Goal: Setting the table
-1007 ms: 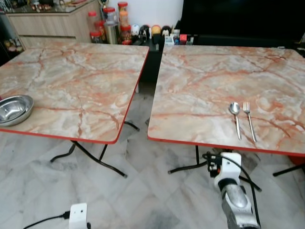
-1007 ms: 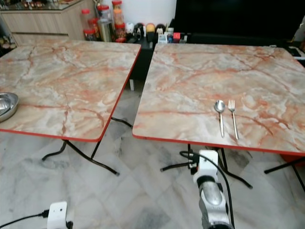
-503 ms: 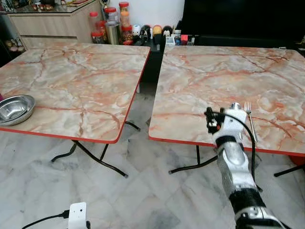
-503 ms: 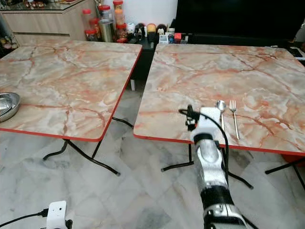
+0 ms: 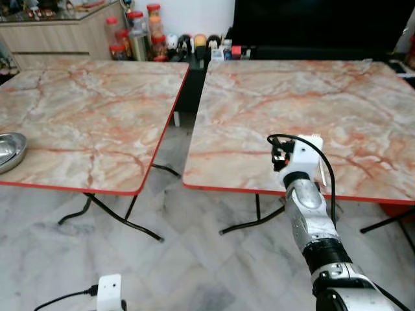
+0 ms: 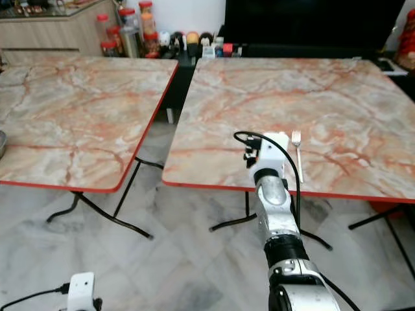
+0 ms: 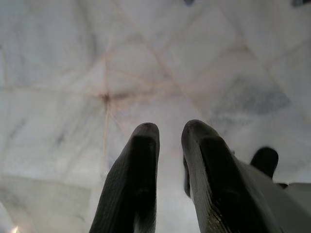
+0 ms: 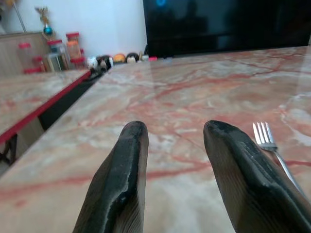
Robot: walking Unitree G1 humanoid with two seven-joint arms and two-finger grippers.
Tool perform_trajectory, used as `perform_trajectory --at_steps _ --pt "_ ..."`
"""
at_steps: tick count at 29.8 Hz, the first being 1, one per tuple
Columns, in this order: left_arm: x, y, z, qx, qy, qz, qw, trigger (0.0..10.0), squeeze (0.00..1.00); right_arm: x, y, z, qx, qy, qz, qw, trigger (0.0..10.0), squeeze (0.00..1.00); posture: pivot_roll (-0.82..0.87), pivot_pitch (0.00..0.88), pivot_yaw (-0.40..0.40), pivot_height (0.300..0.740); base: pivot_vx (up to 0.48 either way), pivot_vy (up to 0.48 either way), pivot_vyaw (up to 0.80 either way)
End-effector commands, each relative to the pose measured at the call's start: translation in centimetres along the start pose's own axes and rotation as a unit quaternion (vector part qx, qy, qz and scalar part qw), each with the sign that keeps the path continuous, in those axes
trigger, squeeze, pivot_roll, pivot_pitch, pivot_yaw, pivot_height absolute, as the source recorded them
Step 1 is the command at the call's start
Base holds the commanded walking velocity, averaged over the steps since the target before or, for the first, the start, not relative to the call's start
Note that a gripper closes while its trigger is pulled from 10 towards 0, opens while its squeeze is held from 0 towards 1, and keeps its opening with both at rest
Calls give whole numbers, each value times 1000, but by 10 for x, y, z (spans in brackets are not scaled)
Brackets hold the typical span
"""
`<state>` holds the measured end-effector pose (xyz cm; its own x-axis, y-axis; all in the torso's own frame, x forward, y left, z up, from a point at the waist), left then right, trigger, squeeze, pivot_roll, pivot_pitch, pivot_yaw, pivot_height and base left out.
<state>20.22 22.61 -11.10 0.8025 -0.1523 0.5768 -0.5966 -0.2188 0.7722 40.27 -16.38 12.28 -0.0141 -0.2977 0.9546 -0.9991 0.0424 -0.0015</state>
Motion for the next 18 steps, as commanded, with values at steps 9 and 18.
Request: perform_trajectory --at_steps 9,18 --pt "-4 0 -3 5 4 -6 1000 10000 0 8 -3 9 -12 -1 4 1000 10000 0 -9 9 -9 740 0 0 0" --pt "-7 1 -6 9 4 -10 1000 10000 0 6 -4 -1 3 -1 1 1000 10000 0 -5 3 -8 740 257 0 0"
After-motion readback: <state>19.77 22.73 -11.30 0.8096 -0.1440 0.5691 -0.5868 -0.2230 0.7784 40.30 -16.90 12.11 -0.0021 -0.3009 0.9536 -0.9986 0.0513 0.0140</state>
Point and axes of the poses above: a point about 5 cm out from each wrist's last joint towards the gripper, its own y axis pointing back from the gripper into the wrist, its own x axis along the axis of the wrist's last joint, z = x × y, the point moved 4 cm from there along -y, pointing out of the wrist towards the gripper, and after that the axes turned 15 degrees about -y, right-handed, at the moved point
